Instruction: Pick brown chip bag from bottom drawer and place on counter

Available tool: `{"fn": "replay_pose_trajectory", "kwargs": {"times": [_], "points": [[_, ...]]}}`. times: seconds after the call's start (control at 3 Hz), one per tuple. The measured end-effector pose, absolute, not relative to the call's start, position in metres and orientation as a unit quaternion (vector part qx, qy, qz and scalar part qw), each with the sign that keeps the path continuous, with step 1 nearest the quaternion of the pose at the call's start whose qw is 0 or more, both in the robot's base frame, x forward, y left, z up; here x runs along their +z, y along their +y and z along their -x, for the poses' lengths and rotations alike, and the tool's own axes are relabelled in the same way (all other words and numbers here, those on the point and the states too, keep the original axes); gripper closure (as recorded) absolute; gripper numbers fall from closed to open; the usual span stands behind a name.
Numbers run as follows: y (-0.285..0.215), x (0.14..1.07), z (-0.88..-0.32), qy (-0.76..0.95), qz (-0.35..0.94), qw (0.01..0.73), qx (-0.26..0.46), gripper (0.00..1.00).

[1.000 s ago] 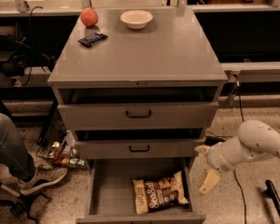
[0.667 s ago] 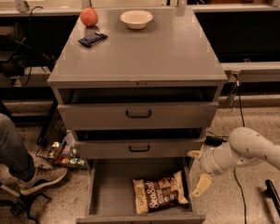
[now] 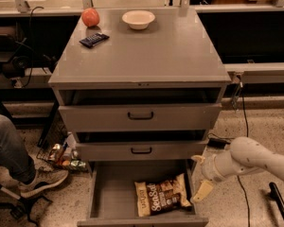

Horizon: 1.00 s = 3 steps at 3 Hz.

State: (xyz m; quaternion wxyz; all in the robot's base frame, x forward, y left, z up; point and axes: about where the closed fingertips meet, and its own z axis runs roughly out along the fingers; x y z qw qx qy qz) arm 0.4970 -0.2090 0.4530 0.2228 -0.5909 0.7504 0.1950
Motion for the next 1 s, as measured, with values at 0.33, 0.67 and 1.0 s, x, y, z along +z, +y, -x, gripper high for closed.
{"fn": "replay_pose_trajectory", "kwargs": {"times": [0.33,0.67,1.0], "points": [[-0.214,0.409,-0.506,0.753,0.589,0.235,0.175,0.0],[-0.209,0.361,-0.515,0.749,0.595,0.235,0.172,0.0],[-0.2,0.32,-0.521,0.746,0.599,0.227,0.182,0.0]]}}
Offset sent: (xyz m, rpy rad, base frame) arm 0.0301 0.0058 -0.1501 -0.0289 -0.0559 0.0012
